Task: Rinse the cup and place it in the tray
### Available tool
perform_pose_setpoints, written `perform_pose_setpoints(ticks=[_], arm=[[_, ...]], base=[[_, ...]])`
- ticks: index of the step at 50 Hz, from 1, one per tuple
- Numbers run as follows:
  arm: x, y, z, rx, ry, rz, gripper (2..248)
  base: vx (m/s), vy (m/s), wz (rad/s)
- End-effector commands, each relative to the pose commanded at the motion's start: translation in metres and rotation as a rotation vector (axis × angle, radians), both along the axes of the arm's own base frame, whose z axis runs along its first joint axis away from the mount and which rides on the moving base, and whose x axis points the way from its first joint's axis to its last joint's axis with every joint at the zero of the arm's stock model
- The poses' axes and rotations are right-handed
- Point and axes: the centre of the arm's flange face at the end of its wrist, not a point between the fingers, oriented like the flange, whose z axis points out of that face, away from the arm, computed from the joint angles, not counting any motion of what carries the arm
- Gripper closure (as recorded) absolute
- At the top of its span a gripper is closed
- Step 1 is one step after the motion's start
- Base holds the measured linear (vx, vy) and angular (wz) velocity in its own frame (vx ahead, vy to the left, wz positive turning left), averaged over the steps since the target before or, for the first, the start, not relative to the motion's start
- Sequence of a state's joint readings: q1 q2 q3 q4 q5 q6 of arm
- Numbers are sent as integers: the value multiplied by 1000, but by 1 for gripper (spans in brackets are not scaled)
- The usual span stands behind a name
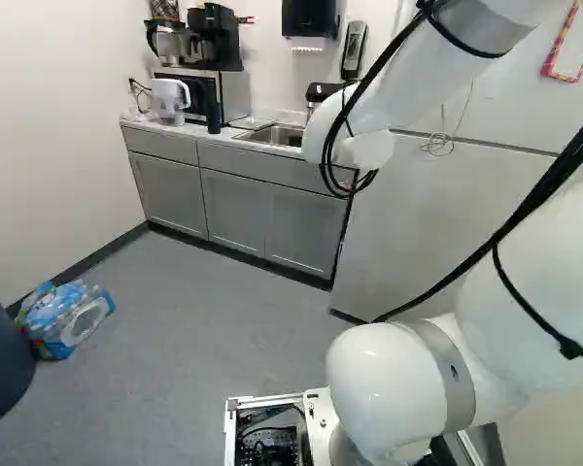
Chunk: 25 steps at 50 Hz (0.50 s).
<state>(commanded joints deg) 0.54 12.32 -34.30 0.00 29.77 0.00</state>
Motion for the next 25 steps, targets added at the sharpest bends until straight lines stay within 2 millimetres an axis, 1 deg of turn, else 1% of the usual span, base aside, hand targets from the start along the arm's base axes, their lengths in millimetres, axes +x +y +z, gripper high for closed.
perform_pose_setpoints(ticks=[25], arm=[[14, 0, 22, 0, 8, 0, 3]], base=[[0, 0, 0]])
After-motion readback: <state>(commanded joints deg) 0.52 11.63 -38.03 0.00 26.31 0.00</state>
